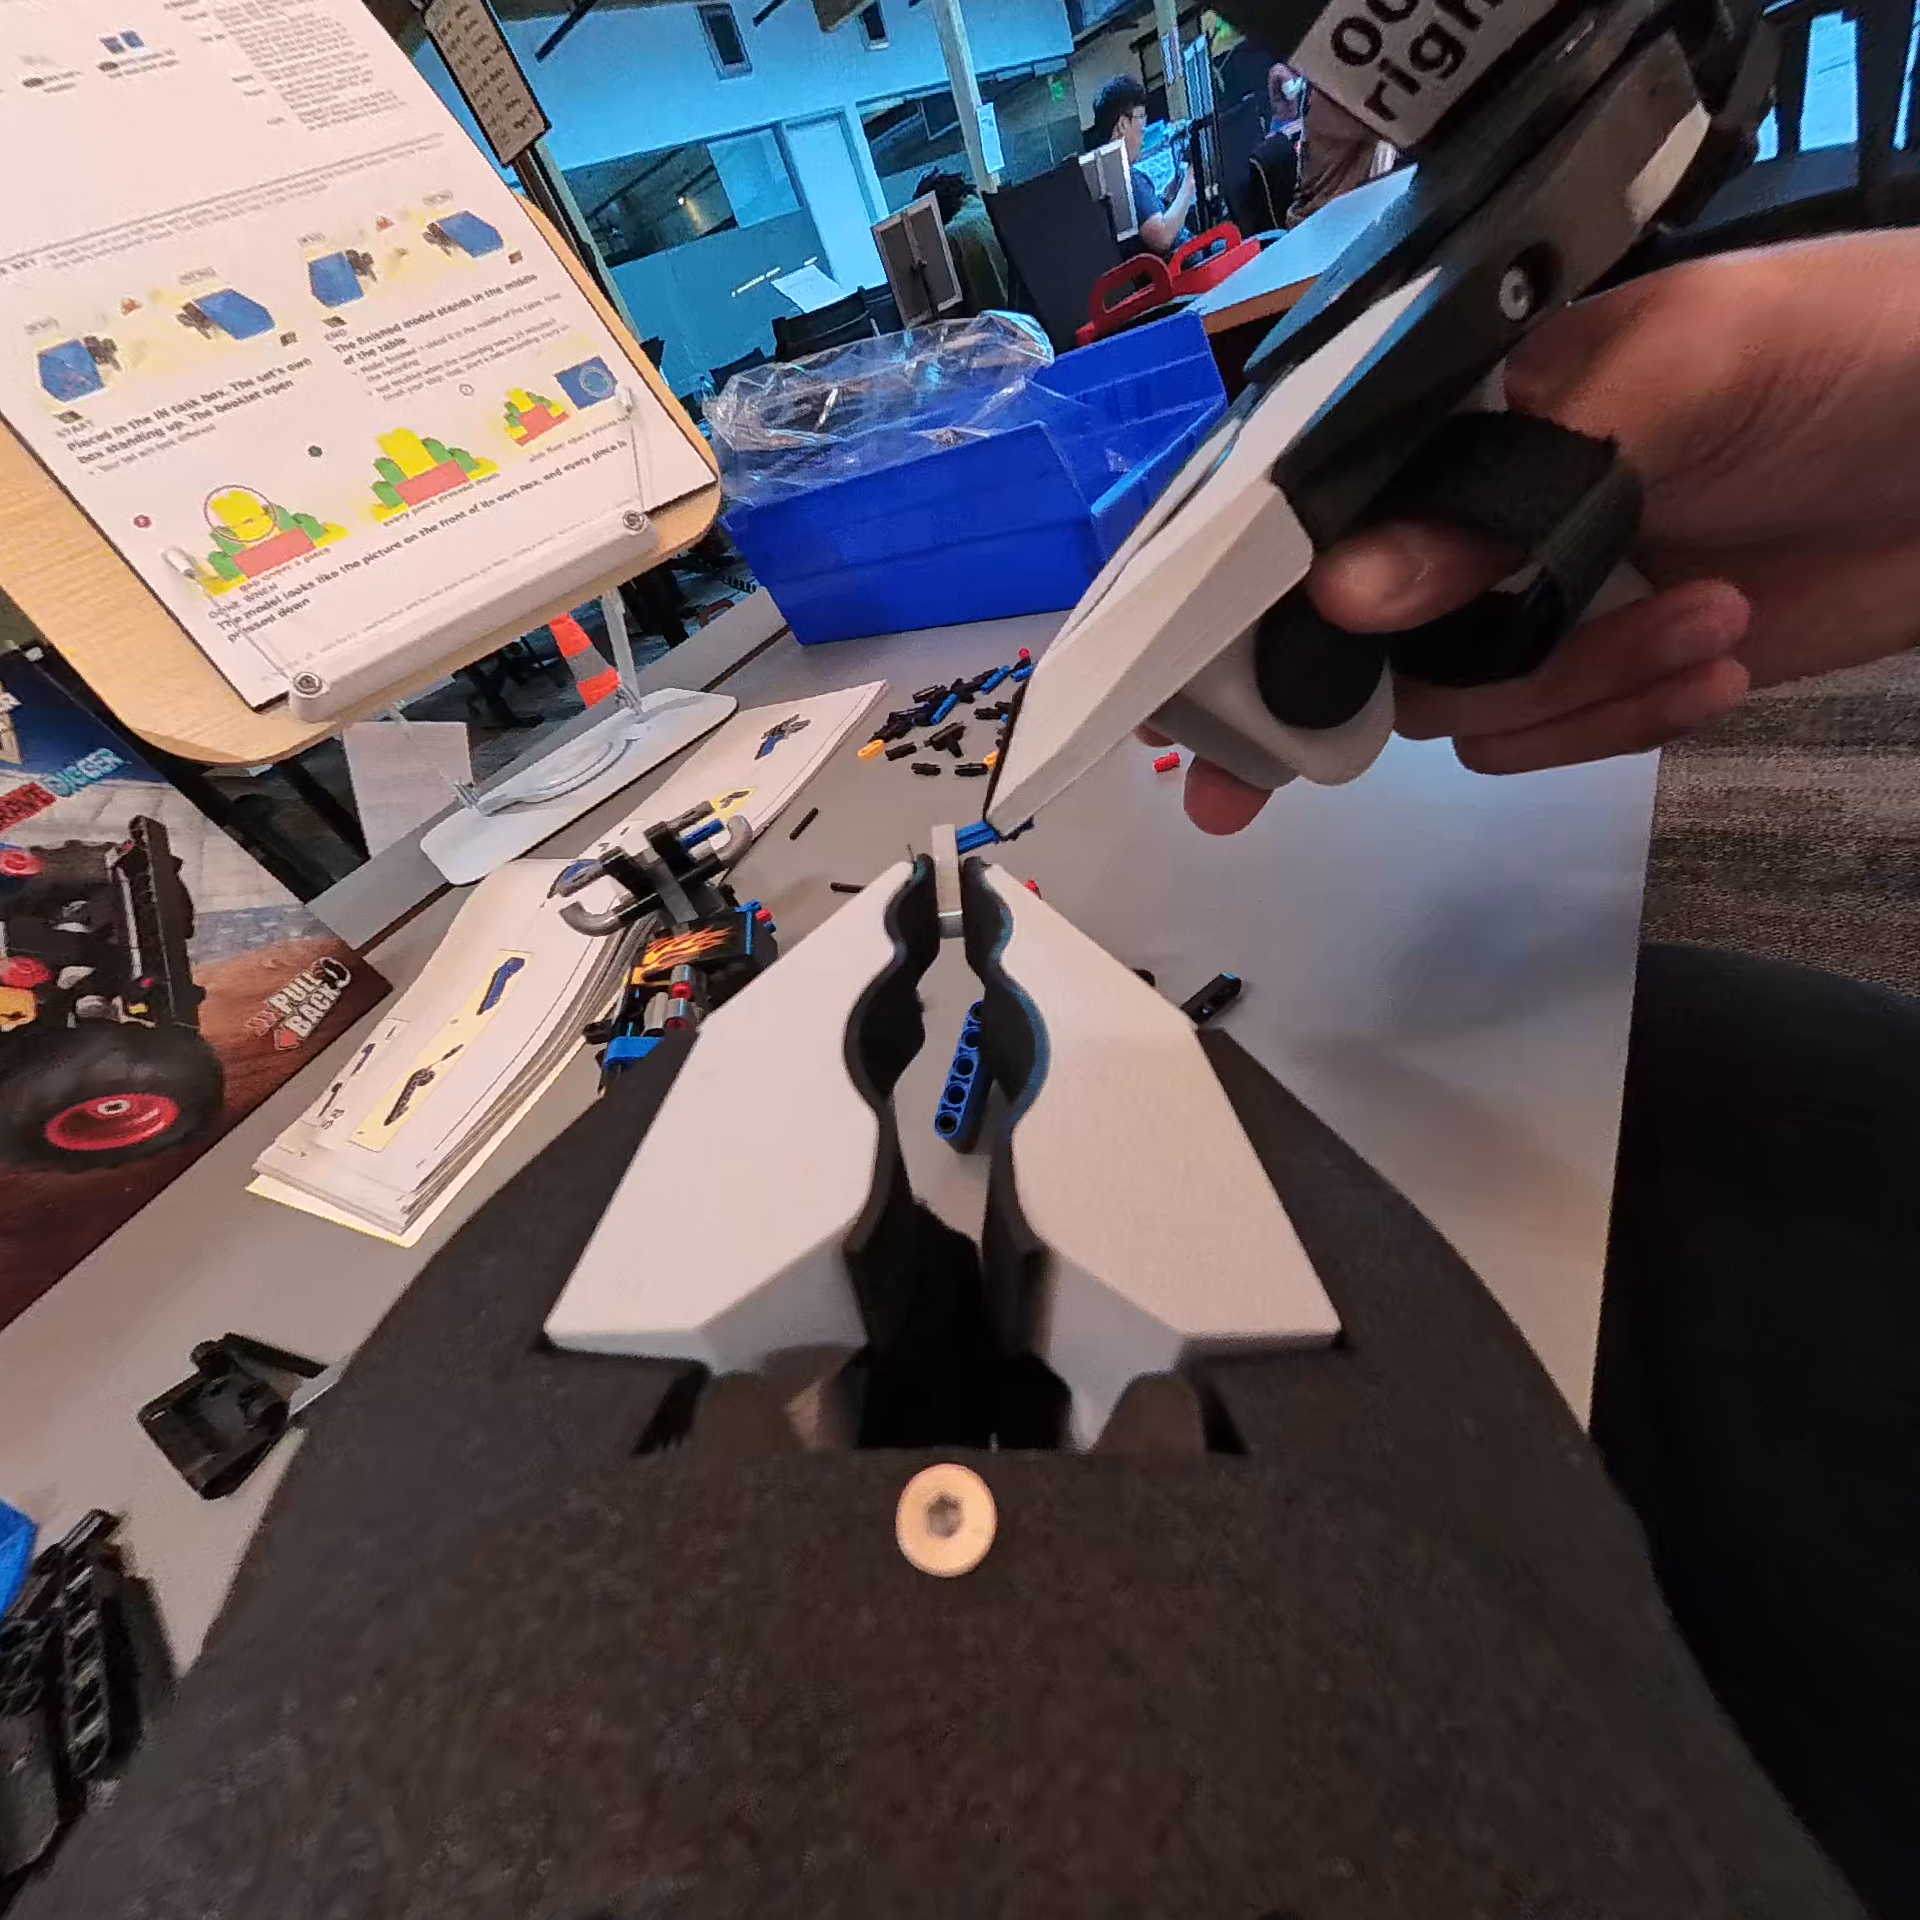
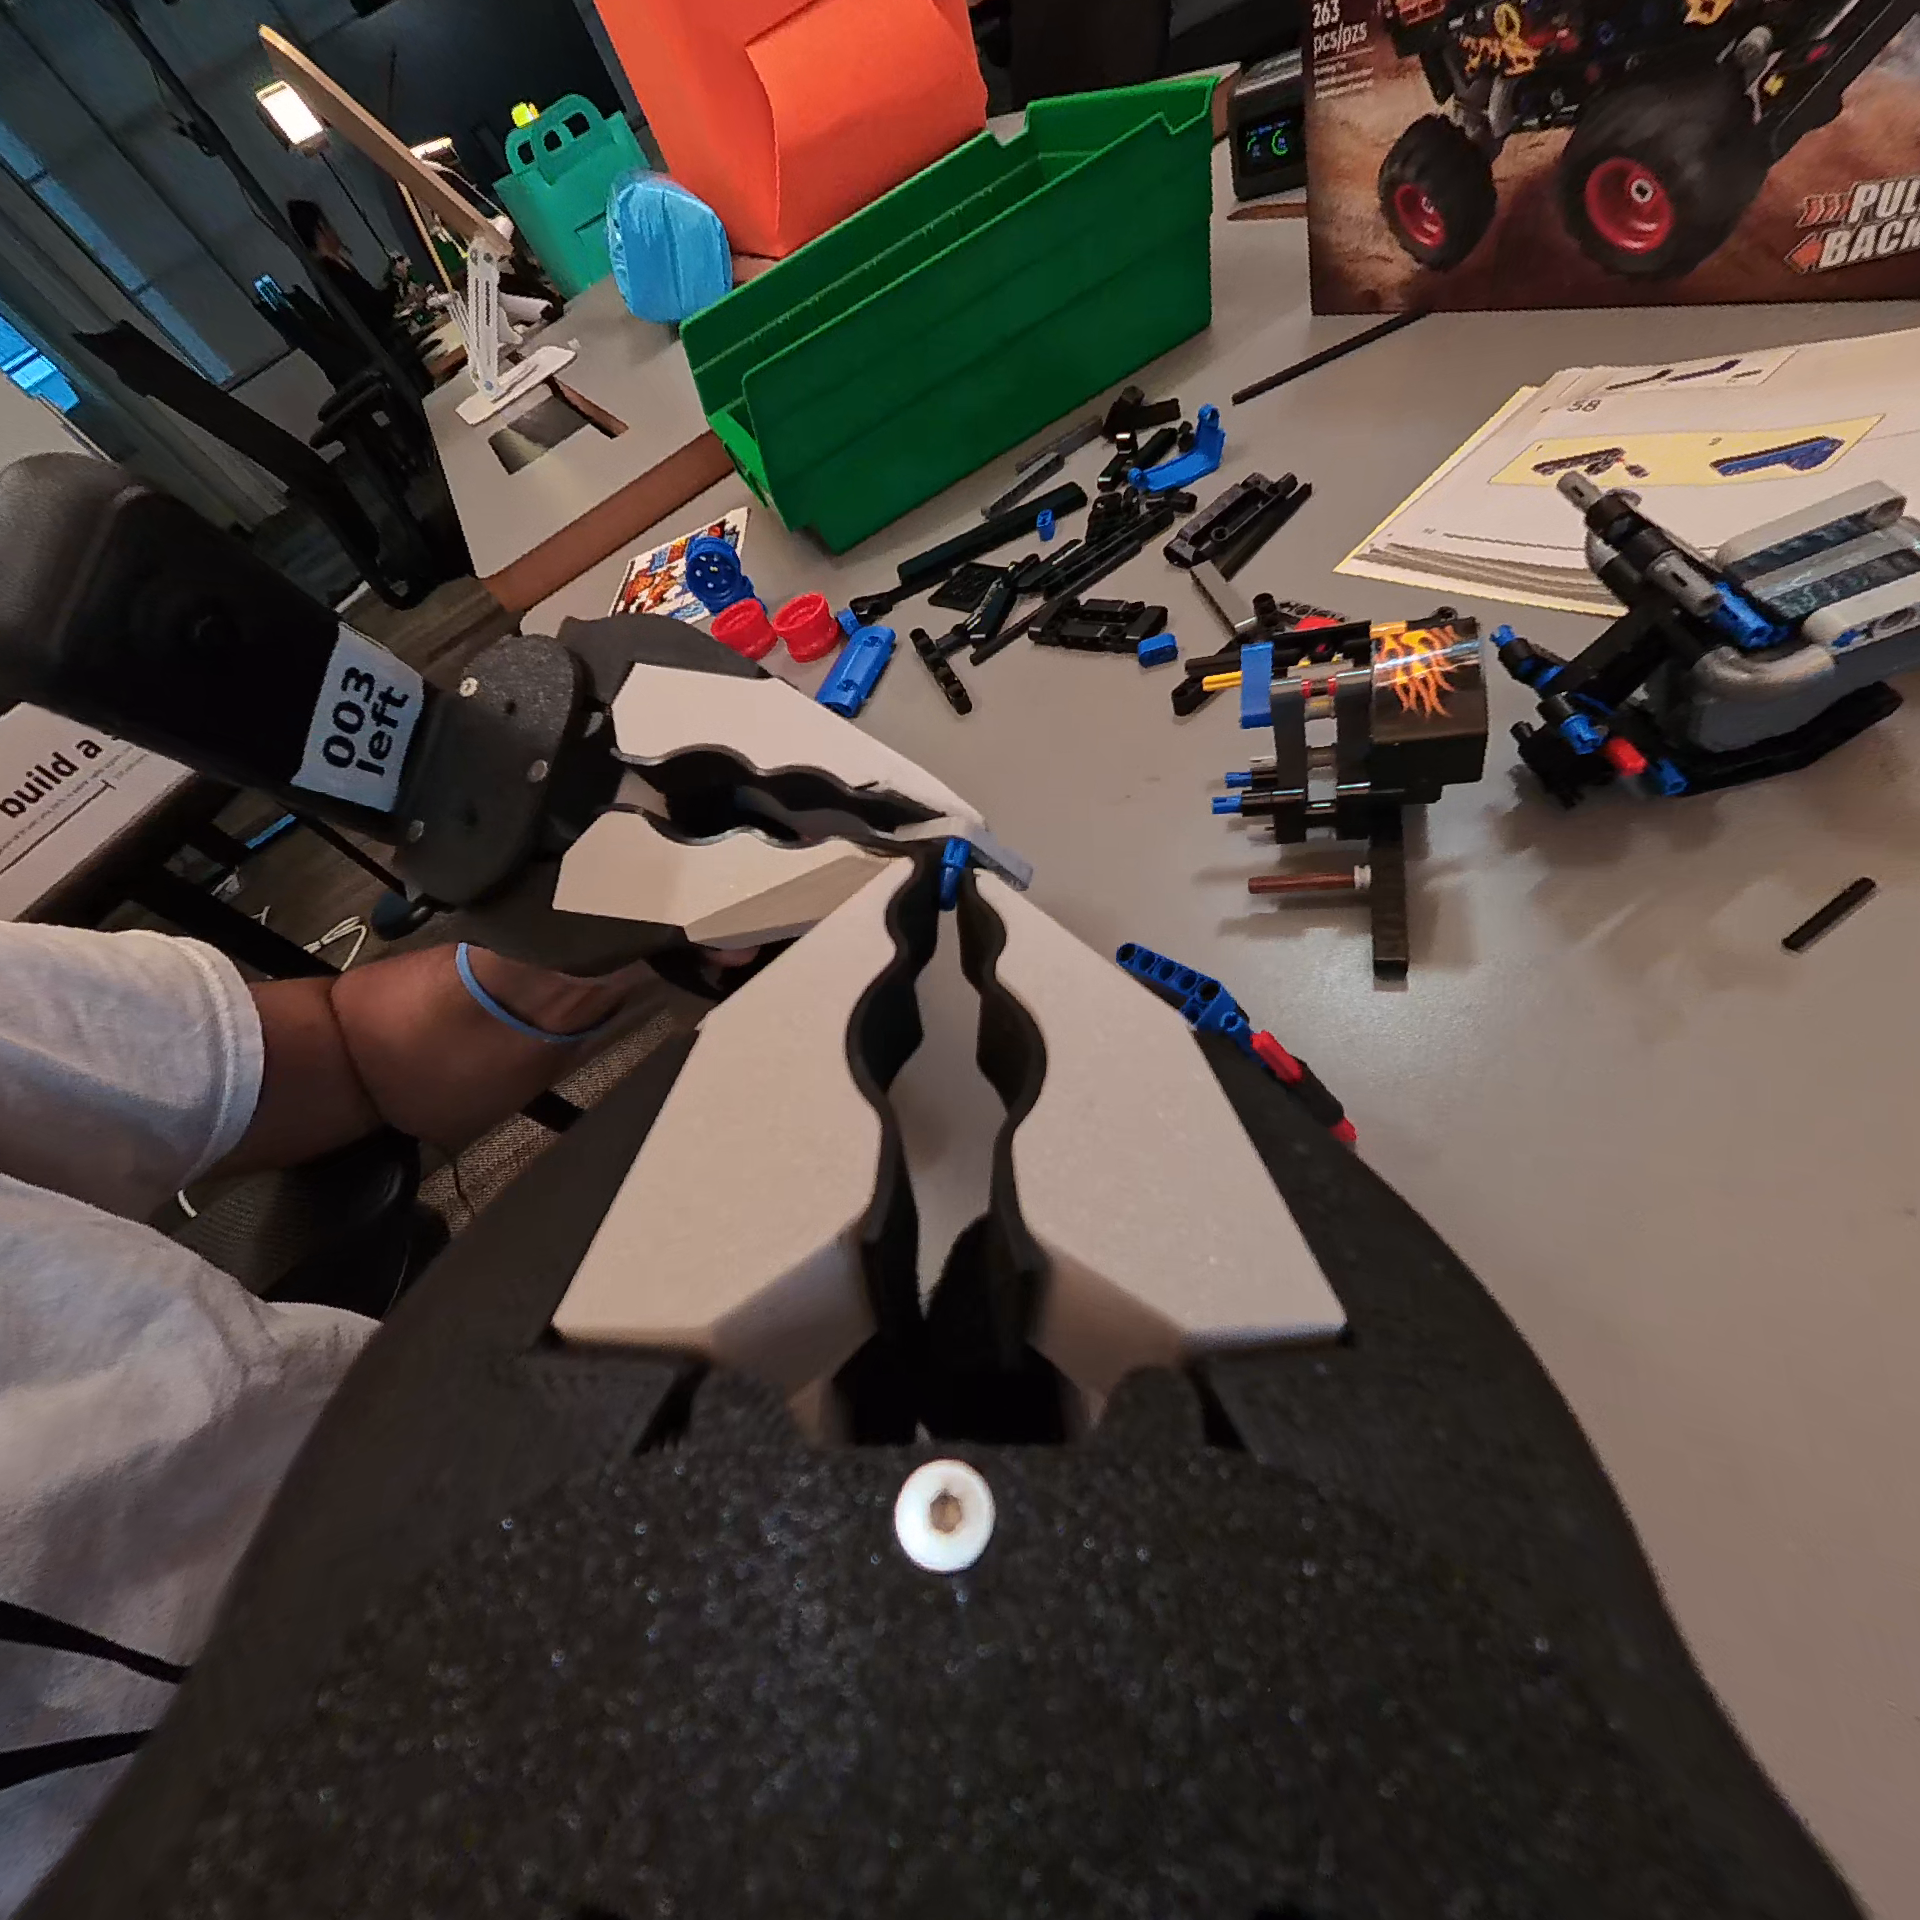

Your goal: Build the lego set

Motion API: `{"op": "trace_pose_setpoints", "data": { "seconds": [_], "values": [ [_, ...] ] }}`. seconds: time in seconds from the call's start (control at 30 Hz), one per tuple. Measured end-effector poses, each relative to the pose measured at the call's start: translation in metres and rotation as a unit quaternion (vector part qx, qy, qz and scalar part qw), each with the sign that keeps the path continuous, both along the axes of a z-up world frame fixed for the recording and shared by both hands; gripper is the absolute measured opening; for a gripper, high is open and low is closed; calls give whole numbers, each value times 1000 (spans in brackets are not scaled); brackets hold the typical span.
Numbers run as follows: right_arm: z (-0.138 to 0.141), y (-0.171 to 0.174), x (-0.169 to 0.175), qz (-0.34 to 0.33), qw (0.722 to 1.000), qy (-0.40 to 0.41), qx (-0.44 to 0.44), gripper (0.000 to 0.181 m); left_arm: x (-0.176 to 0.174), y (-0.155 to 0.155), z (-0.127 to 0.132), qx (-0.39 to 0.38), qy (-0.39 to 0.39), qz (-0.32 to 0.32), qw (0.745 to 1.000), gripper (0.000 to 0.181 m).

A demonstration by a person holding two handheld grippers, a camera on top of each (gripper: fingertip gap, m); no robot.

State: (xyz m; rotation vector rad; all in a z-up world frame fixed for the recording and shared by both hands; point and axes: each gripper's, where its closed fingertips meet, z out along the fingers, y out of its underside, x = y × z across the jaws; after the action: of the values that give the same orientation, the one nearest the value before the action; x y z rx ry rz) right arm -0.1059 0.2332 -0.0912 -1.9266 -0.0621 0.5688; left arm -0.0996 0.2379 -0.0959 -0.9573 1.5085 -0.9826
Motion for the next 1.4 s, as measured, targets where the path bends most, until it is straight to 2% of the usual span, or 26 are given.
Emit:
{"op": "trace_pose_setpoints", "data": {
  "seconds": [0.03,0.5,0.77,1.03,1.2,1.33,1.4],
  "values": [
    [1,0,0,0,1000,1,4,3,0,0,1,-11,0,-2,1000,2],
    [2,5,-3,-8,1000,-4,14,3,0,2,3,-24,-4,4,1000,2],
    [-2,1,-2,4,1000,-4,-1,3,0,-2,-3,19,4,-3,1000,2],
    [0,2,-3,3,1000,-13,16,2,-1,-4,0,-13,4,-19,1000,2],
    [10,1,-7,29,998,-39,44,3,-4,-4,9,-78,-6,-49,996,2],
    [30,-10,-13,90,989,-53,102,21,-9,-5,14,-114,-10,-73,991,2],
    [30,-9,-10,107,979,-109,133,32,-13,-12,18,-130,-16,-102,986,1]
  ]
}}
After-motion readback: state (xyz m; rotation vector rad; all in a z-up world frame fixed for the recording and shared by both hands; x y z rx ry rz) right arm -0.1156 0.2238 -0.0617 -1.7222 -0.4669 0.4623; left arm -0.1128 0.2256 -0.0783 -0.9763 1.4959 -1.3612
